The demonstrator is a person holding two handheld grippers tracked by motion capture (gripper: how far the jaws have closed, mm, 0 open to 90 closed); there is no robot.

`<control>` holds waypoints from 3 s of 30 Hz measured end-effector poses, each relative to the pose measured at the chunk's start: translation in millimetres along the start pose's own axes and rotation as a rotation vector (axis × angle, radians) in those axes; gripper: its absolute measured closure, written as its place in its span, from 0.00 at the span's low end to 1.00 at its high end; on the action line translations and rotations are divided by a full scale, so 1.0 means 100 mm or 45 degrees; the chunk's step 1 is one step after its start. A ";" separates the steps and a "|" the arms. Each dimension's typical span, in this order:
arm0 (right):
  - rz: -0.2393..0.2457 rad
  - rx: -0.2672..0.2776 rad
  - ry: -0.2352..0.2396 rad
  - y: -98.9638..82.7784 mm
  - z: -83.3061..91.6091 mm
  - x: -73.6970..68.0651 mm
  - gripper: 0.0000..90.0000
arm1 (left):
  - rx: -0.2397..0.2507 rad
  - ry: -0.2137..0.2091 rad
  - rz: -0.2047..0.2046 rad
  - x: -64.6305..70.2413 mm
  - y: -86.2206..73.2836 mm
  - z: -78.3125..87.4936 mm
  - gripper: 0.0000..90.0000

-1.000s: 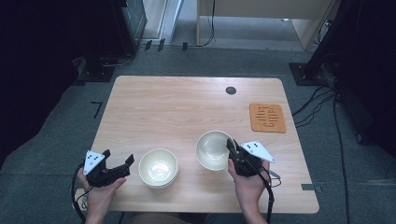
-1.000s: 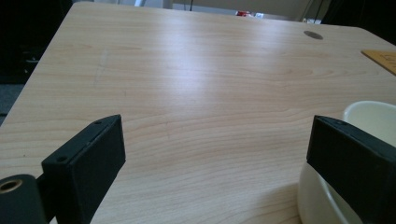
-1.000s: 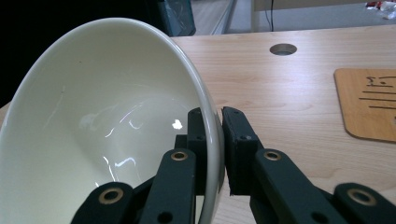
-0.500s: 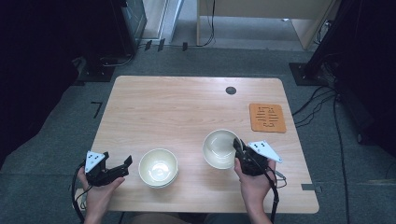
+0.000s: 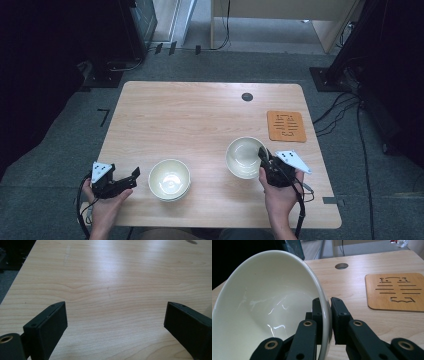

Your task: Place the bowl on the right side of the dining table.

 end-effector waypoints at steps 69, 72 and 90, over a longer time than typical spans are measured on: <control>-0.162 0.073 -0.230 0.33 0.03 1.06 0.93 | -0.096 0.067 -0.043 0.00 -0.13 -0.18 0.06; -0.174 0.067 -0.242 0.34 -0.01 1.10 0.93 | -0.096 0.062 -0.040 0.00 -0.13 -0.18 0.06; -0.220 0.024 -0.306 0.51 -0.21 1.32 0.93 | -0.091 0.043 -0.041 0.01 -0.13 -0.17 0.06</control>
Point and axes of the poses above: each handheld gripper's, and its own axes: z roughly backward along the jaws, y roughly out of its top, x roughly to its right, the point moved 8 cm from there along -z, roughly forward along the jaws, and after that the axes turned 14 degrees about -x, right-handed, at the moved point
